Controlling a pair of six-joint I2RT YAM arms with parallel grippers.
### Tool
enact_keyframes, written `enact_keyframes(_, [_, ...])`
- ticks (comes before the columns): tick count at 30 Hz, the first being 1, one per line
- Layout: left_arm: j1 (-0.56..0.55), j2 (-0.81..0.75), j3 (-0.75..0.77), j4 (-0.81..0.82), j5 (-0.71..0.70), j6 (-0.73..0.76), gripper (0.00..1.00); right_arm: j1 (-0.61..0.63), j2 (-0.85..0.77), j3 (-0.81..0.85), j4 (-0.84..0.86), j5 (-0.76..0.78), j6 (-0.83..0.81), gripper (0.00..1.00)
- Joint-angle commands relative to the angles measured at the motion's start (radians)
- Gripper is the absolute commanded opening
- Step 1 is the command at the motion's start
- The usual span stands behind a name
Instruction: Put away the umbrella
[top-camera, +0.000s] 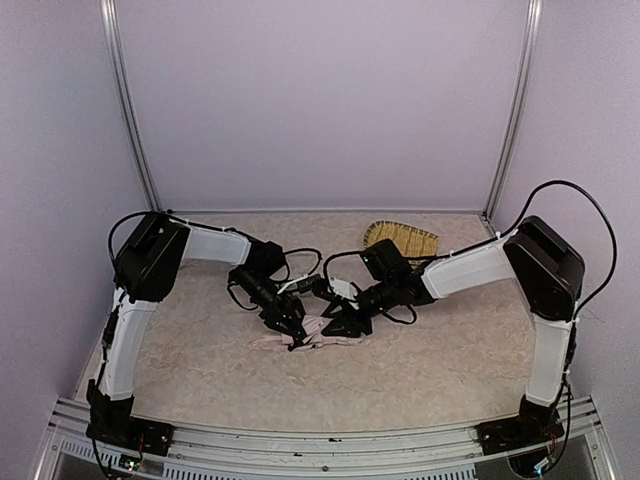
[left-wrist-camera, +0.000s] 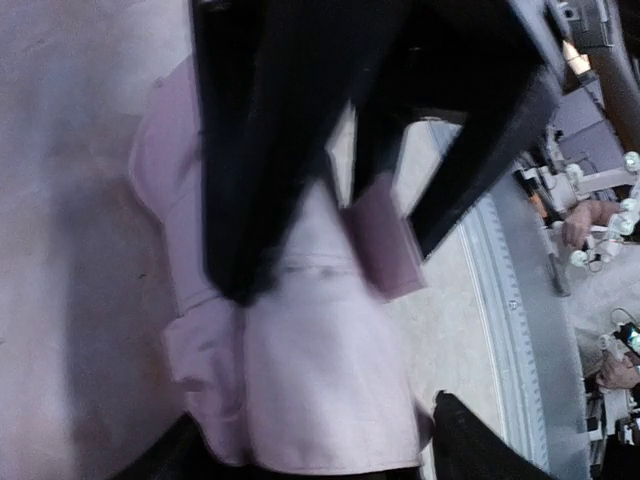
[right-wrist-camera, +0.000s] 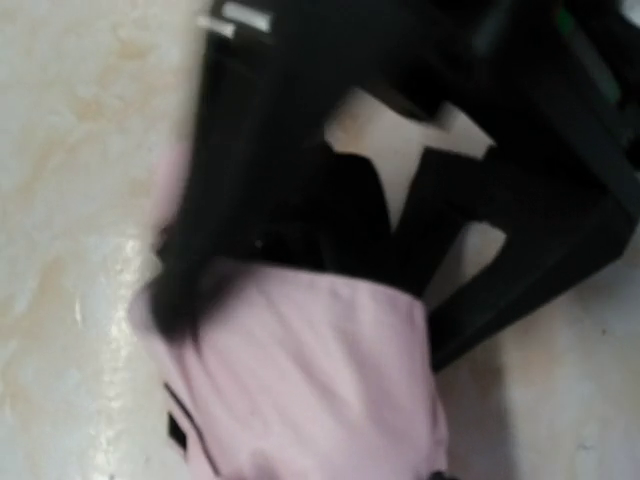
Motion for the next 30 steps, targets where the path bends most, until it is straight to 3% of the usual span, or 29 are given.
enact_keyframes(1, [-0.019, 0.018, -0.03, 0.001, -0.13, -0.059, 0.99, -0.064, 0.072, 0.028, -0.092, -0.123, 0.103, 0.43])
enact_keyframes(4, [-0.003, -0.051, -0.067, 0.123, -0.179, -0.147, 0.99, -0.091, 0.11, 0.056, -0.121, -0.232, 0.167, 0.41])
enact_keyframes(8, [0.042, -0.231, -0.198, 0.426, -0.257, -0.317, 0.99, -0.121, 0.149, 0.089, -0.162, -0.328, 0.222, 0.41])
enact_keyframes(10, [0.038, -0.319, -0.278, 0.57, -0.365, -0.362, 0.99, -0.131, 0.163, 0.099, -0.166, -0.365, 0.248, 0.43])
enact_keyframes(16, [-0.135, -0.511, -0.491, 0.81, -0.753, -0.227, 0.99, -0.143, 0.214, 0.156, -0.212, -0.363, 0.32, 0.49])
enact_keyframes(20, [-0.19, -0.545, -0.532, 0.852, -0.694, -0.15, 0.99, -0.147, 0.23, 0.165, -0.195, -0.322, 0.376, 0.58])
enact_keyframes(24, [-0.192, -0.484, -0.488, 0.804, -0.639, -0.134, 0.99, -0.156, 0.238, 0.164, -0.153, -0.32, 0.448, 0.68])
enact_keyframes(30, [-0.192, -0.379, -0.395, 0.704, -0.679, -0.146, 0.99, -0.164, 0.186, 0.15, -0.097, -0.374, 0.482, 0.71])
